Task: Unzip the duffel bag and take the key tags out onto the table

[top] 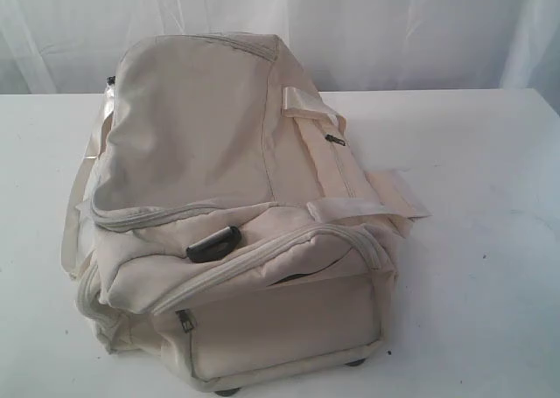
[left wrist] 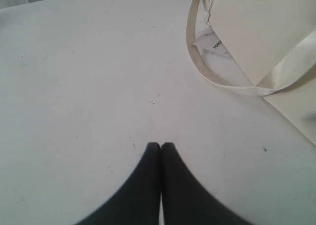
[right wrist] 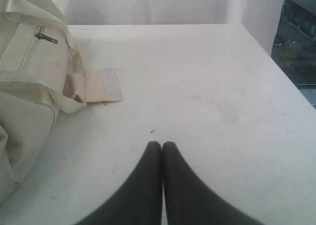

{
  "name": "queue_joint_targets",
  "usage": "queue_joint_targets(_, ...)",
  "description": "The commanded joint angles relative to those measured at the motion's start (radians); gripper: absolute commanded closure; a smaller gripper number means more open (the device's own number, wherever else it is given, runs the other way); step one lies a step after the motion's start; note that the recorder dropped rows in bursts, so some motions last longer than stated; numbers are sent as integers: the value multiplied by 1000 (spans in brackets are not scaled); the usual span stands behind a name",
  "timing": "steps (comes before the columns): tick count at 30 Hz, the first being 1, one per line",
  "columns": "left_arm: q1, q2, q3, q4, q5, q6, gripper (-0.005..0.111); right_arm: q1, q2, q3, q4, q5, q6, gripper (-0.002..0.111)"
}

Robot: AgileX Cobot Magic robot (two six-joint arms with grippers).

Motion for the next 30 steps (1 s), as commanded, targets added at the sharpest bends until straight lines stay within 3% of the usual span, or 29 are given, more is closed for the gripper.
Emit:
queue_joint_targets(1, 1, -4, 4, 0, 0, -6, 107, -6, -3, 5, -2, -3, -4, 108)
queue_joint_targets(11, 1, -4, 4, 37, -6, 20, 107, -6, -3, 5, -2, -3, -4, 108)
queue_joint_targets(12, 1, -4, 4, -8, -30, -1, 107, -6, -3, 5, -2, -3, -4, 108)
queue_joint_targets(15, 1, -4, 4, -348, -91, -199, 107, -6, -3, 5, -2, -3, -4, 108)
queue_joint_targets(18, 1, -4, 4, -509, -143, -219, 107, -6, -3, 5, -2, -3, -4, 108)
queue_joint_targets(30, 1, -4, 4, -545, -340, -207, 107, -6, -3, 5, -2, -3, -4, 108)
